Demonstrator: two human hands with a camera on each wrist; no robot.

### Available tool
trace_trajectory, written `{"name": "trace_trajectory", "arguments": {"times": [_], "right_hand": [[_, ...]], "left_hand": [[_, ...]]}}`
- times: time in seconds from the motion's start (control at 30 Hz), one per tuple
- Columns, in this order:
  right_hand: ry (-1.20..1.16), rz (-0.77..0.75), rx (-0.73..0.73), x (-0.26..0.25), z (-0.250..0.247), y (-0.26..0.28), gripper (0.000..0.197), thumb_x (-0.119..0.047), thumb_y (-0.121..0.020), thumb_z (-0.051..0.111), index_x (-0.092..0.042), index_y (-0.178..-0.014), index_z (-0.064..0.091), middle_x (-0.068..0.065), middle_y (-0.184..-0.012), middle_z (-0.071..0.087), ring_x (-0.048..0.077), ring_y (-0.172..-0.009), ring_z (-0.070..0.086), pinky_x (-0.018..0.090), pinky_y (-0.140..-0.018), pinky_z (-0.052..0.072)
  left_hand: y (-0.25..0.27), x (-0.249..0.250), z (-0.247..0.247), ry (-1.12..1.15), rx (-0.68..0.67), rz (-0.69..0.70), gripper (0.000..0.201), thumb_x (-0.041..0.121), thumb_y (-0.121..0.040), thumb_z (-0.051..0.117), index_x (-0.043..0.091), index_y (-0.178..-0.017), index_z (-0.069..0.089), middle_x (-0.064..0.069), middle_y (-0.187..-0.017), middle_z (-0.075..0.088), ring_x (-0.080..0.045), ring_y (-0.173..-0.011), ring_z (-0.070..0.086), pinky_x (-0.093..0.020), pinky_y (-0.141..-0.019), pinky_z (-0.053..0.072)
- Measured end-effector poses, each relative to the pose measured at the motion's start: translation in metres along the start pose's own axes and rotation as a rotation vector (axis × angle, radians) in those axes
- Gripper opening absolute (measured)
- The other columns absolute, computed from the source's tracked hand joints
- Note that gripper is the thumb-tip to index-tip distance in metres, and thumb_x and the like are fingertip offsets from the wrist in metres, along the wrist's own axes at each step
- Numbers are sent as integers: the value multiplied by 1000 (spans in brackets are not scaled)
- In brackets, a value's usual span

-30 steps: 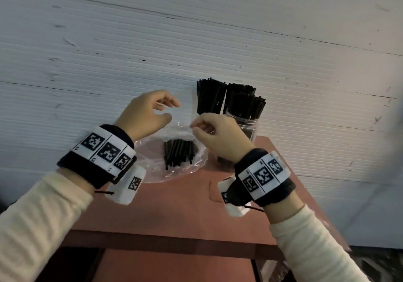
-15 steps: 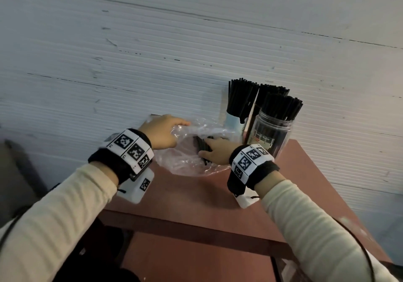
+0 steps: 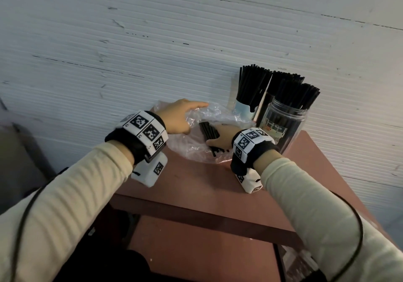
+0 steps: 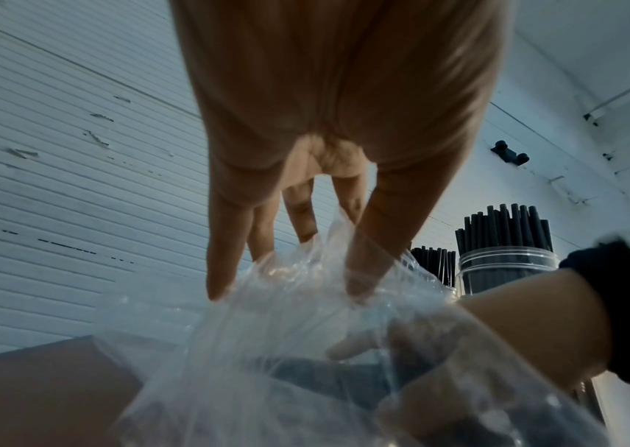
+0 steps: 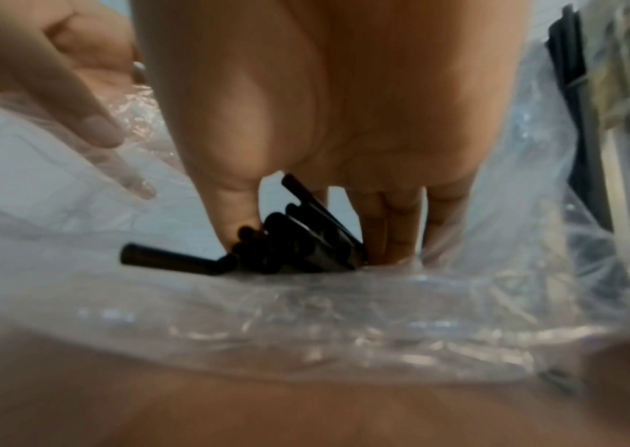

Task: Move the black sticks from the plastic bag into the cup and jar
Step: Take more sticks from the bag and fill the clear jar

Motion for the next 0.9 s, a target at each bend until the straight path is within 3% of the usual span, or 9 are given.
{"name": "trace_trajectory", "arguments": {"times": [0.13, 0.2, 0.33, 0.47, 0.53, 0.6, 0.73, 0.8, 0.9], "right_hand": [[10, -95, -5, -7, 1, 2, 53, -31, -89, 59, -32, -139, 43, 0, -136, 55, 22, -114, 57, 30, -91, 46], [-22, -137, -1, -10, 1, 3, 47, -26, -87, 61, -33, -132, 51, -2, -131, 57, 19, -108, 57, 25, -83, 43], [-123, -168, 33, -12, -1, 4, 38, -17, -83, 67, -26, -119, 59, 1, -115, 59, 17, -95, 53, 24, -75, 39], [-155, -199, 66, -12, -6, 7, 30, -17, -81, 70, -27, -108, 64, -4, -103, 58, 18, -95, 56, 26, -77, 44], [-149, -200, 99, -11, -9, 8, 28, -26, -81, 72, -34, -106, 65, -6, -106, 62, 17, -97, 57, 31, -85, 49], [-148, -195, 124, -10, -11, 13, 27, -27, -81, 72, -38, -105, 65, -6, -108, 63, 16, -97, 57, 34, -88, 50], [-198, -225, 167, -11, -16, 22, 31, -13, -83, 68, -28, -110, 67, -9, -97, 55, 11, -85, 50, 21, -72, 39], [-192, -238, 181, -12, -18, 26, 33, -9, -82, 65, -29, -109, 68, -8, -96, 55, 12, -83, 52, 19, -67, 39], [-207, -227, 199, -7, -23, 32, 32, -11, -81, 66, -33, -104, 70, -11, -94, 57, 9, -83, 53, 10, -59, 36]], "left_hand": [[-1, -6, -3, 60, 36, 11, 89, -13, -78, 63, 34, -148, 33, 2, -154, 34, -17, -131, 45, -7, -73, 38], [-2, -10, -4, 81, 53, 4, 89, -13, -78, 63, 33, -148, 32, 5, -154, 34, -19, -134, 41, -5, -74, 37], [-6, -19, -5, 83, 67, -29, 89, -11, -78, 63, 36, -148, 32, 0, -153, 35, -18, -141, 34, -22, -86, 39], [-7, -24, -7, 64, 76, -59, 90, -10, -78, 65, 39, -146, 33, -2, -152, 38, -19, -134, 43, -28, -92, 44], [-9, -25, -5, 59, 63, -62, 90, -8, -77, 65, 42, -145, 33, -1, -153, 36, -20, -108, 53, -40, -92, 48], [-11, -25, -3, 42, 54, -58, 88, -6, -78, 64, 44, -144, 33, 0, -154, 35, -18, -95, 48, -45, -93, 49], [-13, -23, -1, -52, 51, -74, 78, 2, -86, 59, 39, -147, 29, -1, -156, 31, -28, -111, 59, -44, -91, 52], [-14, -23, -1, -76, 48, -86, 79, 1, -85, 56, 40, -148, 28, -1, -156, 30, -33, -104, 63, -42, -82, 55], [-15, -22, -2, -106, 63, -96, 79, 1, -86, 54, 39, -149, 26, -2, -156, 31, -29, -93, 65, -34, -65, 51]]}}
Point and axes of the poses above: each hand's wrist, its own y-axis away from the middle knuckle, its own z-axis out of the palm, x = y × z, the point moved 5 cm from there along -y, towards the middle knuckle
